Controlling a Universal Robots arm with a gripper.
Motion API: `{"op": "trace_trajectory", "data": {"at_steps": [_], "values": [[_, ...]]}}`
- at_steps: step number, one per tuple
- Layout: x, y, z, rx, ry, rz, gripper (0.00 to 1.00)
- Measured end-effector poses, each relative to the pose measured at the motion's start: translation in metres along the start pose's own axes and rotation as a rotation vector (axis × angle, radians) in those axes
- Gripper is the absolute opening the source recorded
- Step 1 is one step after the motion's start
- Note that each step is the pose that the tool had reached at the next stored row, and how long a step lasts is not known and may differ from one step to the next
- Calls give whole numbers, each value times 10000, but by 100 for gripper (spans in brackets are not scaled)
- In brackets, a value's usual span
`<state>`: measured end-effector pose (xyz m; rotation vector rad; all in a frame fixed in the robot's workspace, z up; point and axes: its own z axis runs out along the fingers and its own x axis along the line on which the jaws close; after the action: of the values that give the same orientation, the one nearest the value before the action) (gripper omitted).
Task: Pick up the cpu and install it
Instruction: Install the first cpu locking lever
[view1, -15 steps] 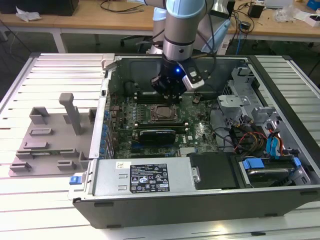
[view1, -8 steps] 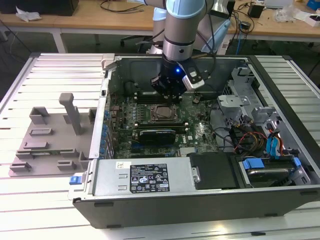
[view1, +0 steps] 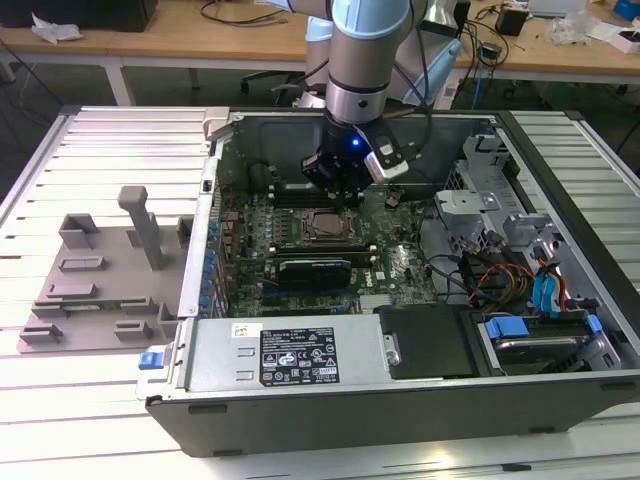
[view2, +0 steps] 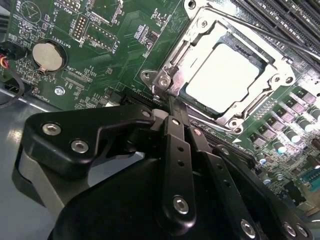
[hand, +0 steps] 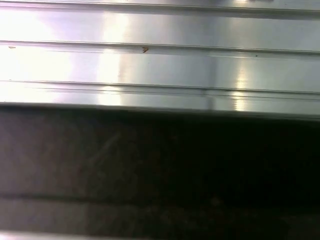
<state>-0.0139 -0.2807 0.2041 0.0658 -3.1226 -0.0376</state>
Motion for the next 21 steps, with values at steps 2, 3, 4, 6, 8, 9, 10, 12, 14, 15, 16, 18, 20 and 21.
{"op": "trace_trajectory", "data": {"at_steps": [2,3,4,6,8,9,10,12,14,15,16,18,20,21], "values": [[0,-9,-1,20,1,0,11],[1,-19,-1,31,1,0,11],[1,-25,-1,40,2,1,11],[1,-29,-1,59,2,2,11],[1,-29,0,95,4,1,11],[1,-29,0,119,5,2,11],[1,-29,0,146,7,5,11],[1,-29,-4,181,8,3,11],[1,-28,-25,181,6,3,11],[1,-28,-35,182,7,4,11],[2,-24,-40,181,6,7,11],[2,-23,-40,182,7,5,11],[1,-26,-40,182,7,2,11],[1,-31,-41,182,7,2,11]]}}
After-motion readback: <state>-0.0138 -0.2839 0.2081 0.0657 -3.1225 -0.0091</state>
